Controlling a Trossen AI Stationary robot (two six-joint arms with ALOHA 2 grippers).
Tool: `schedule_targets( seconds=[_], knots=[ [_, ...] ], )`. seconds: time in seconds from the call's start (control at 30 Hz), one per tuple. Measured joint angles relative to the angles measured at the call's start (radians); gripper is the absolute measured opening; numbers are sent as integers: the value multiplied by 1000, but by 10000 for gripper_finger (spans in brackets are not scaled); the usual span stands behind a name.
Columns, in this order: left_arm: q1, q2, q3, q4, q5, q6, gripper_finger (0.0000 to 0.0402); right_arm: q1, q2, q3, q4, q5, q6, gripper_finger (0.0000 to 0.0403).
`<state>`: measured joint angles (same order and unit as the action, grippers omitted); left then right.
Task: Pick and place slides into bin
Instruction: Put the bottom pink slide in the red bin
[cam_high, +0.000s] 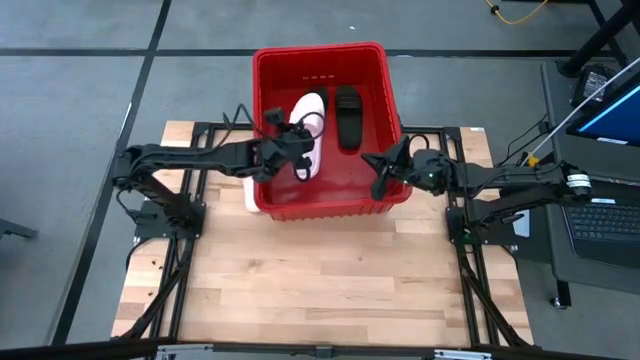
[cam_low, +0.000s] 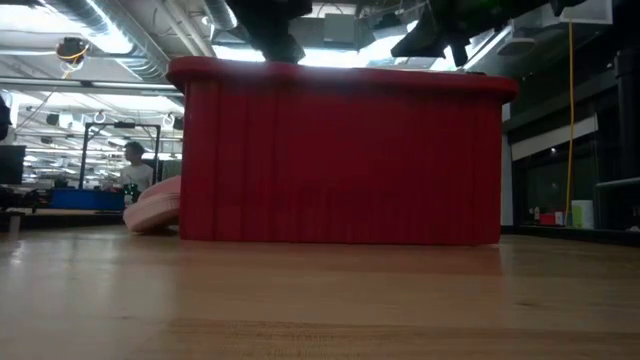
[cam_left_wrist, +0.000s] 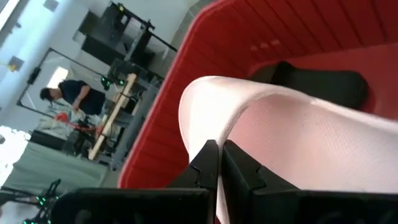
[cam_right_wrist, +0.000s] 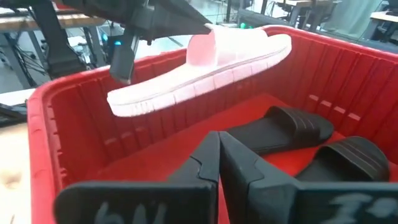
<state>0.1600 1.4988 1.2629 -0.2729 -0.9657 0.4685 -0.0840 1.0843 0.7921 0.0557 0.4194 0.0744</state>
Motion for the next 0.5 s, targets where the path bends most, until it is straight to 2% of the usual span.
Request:
schedule_targets(
  seconds=[0.3, 0.5],
  knots=[
    [-10, 41, 0, -199, 8, -281, 3, -5, 0, 0, -41, -1, -8, 11],
    [-29, 83, 0, -198, 40, -368, 3, -5, 0, 0, -45, -1, -47, 11]
  ],
)
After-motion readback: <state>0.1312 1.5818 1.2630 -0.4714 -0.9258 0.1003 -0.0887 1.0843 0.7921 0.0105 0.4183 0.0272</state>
